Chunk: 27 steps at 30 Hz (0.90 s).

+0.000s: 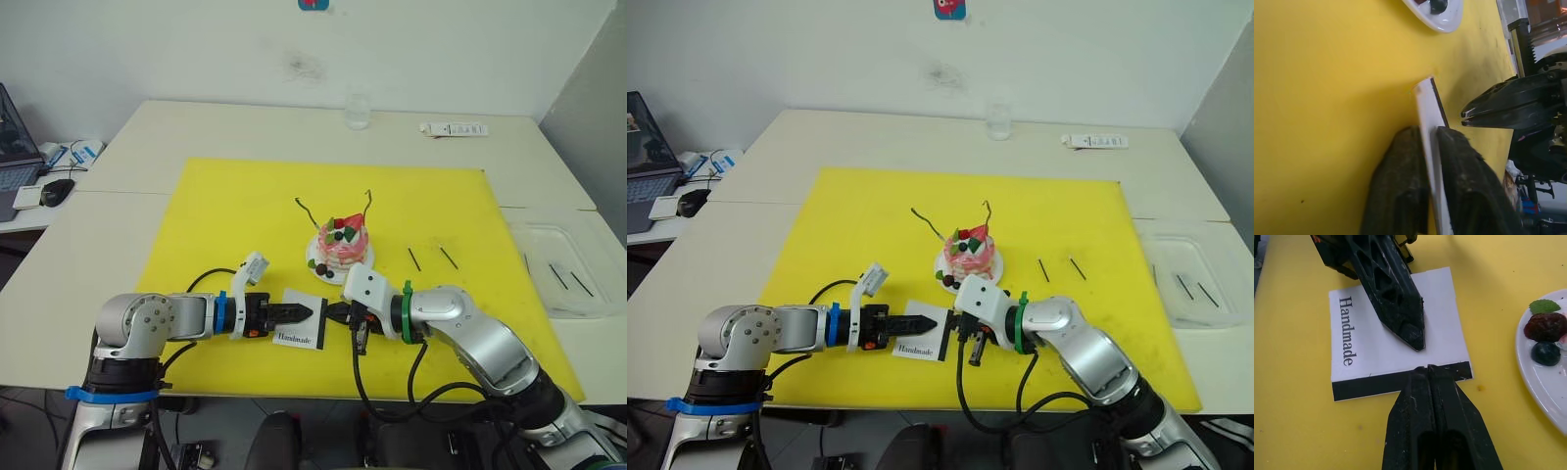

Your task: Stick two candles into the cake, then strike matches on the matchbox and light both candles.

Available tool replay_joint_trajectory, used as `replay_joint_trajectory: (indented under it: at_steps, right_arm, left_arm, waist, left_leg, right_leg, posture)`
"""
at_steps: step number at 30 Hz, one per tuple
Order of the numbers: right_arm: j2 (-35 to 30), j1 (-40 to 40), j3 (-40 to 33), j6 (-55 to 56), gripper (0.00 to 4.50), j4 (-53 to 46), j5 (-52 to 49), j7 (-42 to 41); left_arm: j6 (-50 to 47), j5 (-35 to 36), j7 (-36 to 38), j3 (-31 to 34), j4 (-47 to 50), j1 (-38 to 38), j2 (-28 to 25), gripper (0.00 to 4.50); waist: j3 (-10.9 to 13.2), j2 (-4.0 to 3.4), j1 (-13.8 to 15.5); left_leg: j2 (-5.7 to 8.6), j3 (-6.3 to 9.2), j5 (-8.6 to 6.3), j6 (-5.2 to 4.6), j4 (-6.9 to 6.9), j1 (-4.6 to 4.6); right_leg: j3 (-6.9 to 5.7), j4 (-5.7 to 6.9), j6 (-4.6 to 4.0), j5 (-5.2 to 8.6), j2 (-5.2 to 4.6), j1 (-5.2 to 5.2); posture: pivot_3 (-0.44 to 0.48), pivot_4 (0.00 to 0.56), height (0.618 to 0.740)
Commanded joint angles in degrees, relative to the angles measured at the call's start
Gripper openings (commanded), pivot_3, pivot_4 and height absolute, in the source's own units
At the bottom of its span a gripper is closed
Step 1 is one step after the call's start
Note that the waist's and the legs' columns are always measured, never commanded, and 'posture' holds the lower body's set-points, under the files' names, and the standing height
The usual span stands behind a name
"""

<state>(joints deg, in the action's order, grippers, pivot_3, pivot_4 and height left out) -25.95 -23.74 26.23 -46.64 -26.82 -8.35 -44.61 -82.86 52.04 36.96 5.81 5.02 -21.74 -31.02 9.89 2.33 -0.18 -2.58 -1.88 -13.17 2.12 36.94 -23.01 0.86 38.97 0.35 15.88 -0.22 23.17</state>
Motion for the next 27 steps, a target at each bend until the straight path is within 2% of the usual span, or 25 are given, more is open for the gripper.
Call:
replay_joint_trajectory:
  at_steps: [1, 10, 14, 19, 27]
  right_arm:
    - [-1.02, -1.41, -2.79, -0.44, 0.0, -3.25, -1.48, 0.01]
    - [-2.03, -2.2, -1.3, 1.69, 0.0, 0.58, 0.42, 0.81]
    - [-2.04, -1.77, 0.25, 2.73, 0.0, 1.88, 1.45, 1.13]
    - [-3.24, -1.46, 2.59, 4.76, 0.0, 3.37, 3.41, 0.71]
    - [-1.23, -2.79, 5.09, 6.16, 0.0, 6.2, 5.05, 0.52]
  left_arm:
    - [-0.74, -0.69, -0.43, -1.89, 0.36, 1.53, 0.58, 0.03]
    - [-0.26, -0.57, -1.5, 0.28, -0.22, 1.39, 1.9, 0.03]
    - [-1.69, 0.27, -1.21, 1.48, -0.36, 1.11, 2.07, 1.03]
    - [-3.57, 0.7, -1.44, 3.55, -2.15, 0.08, 2.1, 2.52]
    - [-5.53, 1.22, -1.83, 4.28, -2.92, -0.41, 2.95, 2.52]
  waist:
    - [0.0, 0.0, -0.02]
    - [0.0, 0.0, -0.06]
    - [0.0, 0.0, -0.06]
    - [0.0, 0.0, -0.14]
    - [0.0, 0.0, -0.45]
  left_leg:
    - [-0.01, 0.0, 0.0, 0.0, 0.0, 0.01]
    - [-0.01, -0.01, 0.0, 0.0, 0.01, 0.02]
    - [0.0, -0.02, 0.0, 0.0, 0.02, 0.01]
    - [-0.03, 0.01, 0.0, 0.0, 0.01, 0.02]
    - [-0.1, 0.03, 0.0, 0.0, 0.01, 0.06]
  right_leg:
    - [0.0, 0.0, 0.0, 0.0, 0.0, 0.0]
    - [0.01, 0.01, 0.0, 0.0, 0.0, 0.0]
    - [0.02, 0.01, 0.0, 0.0, 0.0, 0.0]
    - [0.0, 0.02, 0.0, 0.0, 0.01, 0.0]
    - [0.0, 0.05, 0.0, -0.01, 0.04, 0.0]
  posture:
    - [0.0, 0.15, 0.74]
    - [0.0, 0.15, 0.74]
    - [0.0, 0.15, 0.74]
    - [0.0, 0.15, 0.74]
    - [0.0, 0.15, 0.74]
